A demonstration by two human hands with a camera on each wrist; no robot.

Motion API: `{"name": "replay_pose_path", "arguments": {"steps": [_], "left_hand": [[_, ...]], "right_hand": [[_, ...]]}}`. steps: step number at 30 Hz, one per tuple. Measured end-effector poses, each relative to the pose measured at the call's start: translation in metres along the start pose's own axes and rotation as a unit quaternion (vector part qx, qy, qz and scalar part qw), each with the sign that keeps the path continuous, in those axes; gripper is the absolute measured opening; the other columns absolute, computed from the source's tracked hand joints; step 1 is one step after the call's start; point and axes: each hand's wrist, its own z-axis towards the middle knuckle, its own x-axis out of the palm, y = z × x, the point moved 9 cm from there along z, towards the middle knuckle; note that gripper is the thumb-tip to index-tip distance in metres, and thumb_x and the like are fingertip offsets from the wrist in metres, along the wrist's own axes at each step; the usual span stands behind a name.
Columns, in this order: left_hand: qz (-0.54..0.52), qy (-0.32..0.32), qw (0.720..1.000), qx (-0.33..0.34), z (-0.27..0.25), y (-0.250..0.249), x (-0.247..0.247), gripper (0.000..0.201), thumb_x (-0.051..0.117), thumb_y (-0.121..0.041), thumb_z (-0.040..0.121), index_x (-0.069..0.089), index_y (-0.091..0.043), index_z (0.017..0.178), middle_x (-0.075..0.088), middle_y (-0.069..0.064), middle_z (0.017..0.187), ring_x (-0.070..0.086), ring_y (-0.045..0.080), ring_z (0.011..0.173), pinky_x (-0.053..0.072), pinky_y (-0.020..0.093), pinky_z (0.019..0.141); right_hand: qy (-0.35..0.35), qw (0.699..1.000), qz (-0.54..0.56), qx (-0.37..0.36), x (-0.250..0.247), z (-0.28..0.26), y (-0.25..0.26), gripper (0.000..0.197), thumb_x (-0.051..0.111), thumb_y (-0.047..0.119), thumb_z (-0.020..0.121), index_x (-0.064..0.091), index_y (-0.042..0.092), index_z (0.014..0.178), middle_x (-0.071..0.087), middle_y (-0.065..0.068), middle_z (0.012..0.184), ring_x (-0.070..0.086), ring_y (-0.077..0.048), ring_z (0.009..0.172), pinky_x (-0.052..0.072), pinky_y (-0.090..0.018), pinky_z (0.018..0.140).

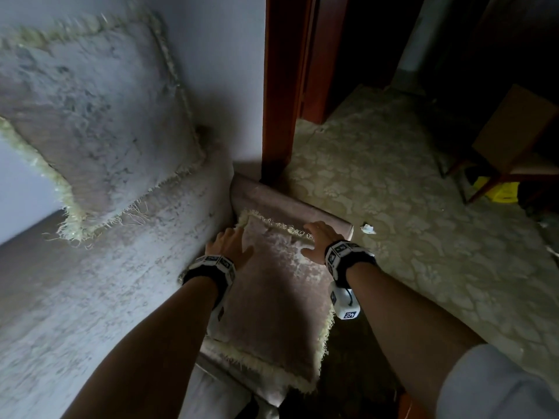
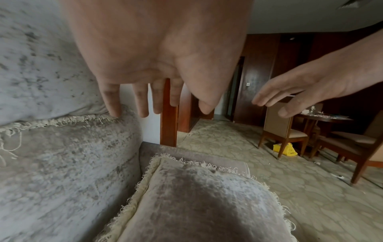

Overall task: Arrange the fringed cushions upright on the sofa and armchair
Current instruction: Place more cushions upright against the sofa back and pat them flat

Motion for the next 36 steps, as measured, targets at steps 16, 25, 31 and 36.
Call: {"name": "replay_pose_path", "arguments": {"steps": [16, 25, 31, 36], "left_hand": [[0.0, 0.014, 0.998, -0.065, 0.095, 0.013, 0.018, 0.066, 0.047, -0.06, 0.085, 0.028, -0.032, 0.142, 0.046, 0.004, 0.136, 0.048, 0.03, 0.121, 0.042, 0.049, 0.096], [-0.004, 0.017, 0.991, -0.134, 0.132, 0.014, 0.045, 0.081, 0.049, -0.064, 0.085, 0.021, -0.023, 0.149, 0.034, 0.004, 0.151, 0.037, 0.029, 0.136, 0.037, 0.049, 0.105], [-0.029, 0.024, 0.985, -0.167, 0.154, 0.012, 0.075, 0.082, 0.053, -0.066, 0.081, 0.024, -0.026, 0.147, 0.034, 0.003, 0.151, 0.036, 0.028, 0.137, 0.037, 0.051, 0.105], [-0.052, 0.029, 0.984, -0.168, 0.173, 0.019, 0.112, 0.088, 0.06, -0.066, 0.077, 0.023, -0.03, 0.148, 0.038, 0.003, 0.149, 0.038, 0.028, 0.136, 0.039, 0.053, 0.103]], "right_hand": [[0.087, 0.993, -0.004, -0.082, 0.004, 0.127, 0.002, 0.085, 0.072, 0.049, 0.082, 0.028, 0.022, 0.15, 0.028, -0.005, 0.155, 0.03, -0.028, 0.142, 0.033, -0.042, 0.11], [0.156, 0.98, -0.012, -0.122, 0.036, 0.197, -0.012, 0.096, 0.072, 0.052, 0.08, 0.017, 0.024, 0.153, 0.02, -0.005, 0.16, 0.023, -0.028, 0.146, 0.03, -0.044, 0.115], [0.199, 0.969, -0.032, -0.14, 0.065, 0.233, -0.023, 0.104, 0.073, 0.055, 0.078, 0.008, 0.027, 0.155, 0.013, -0.006, 0.162, 0.018, -0.03, 0.147, 0.028, -0.049, 0.115], [0.21, 0.964, -0.036, -0.157, 0.091, 0.258, -0.029, 0.111, 0.075, 0.057, 0.074, 0.004, 0.03, 0.155, 0.016, -0.008, 0.161, 0.019, -0.03, 0.147, 0.027, -0.048, 0.115]]}}
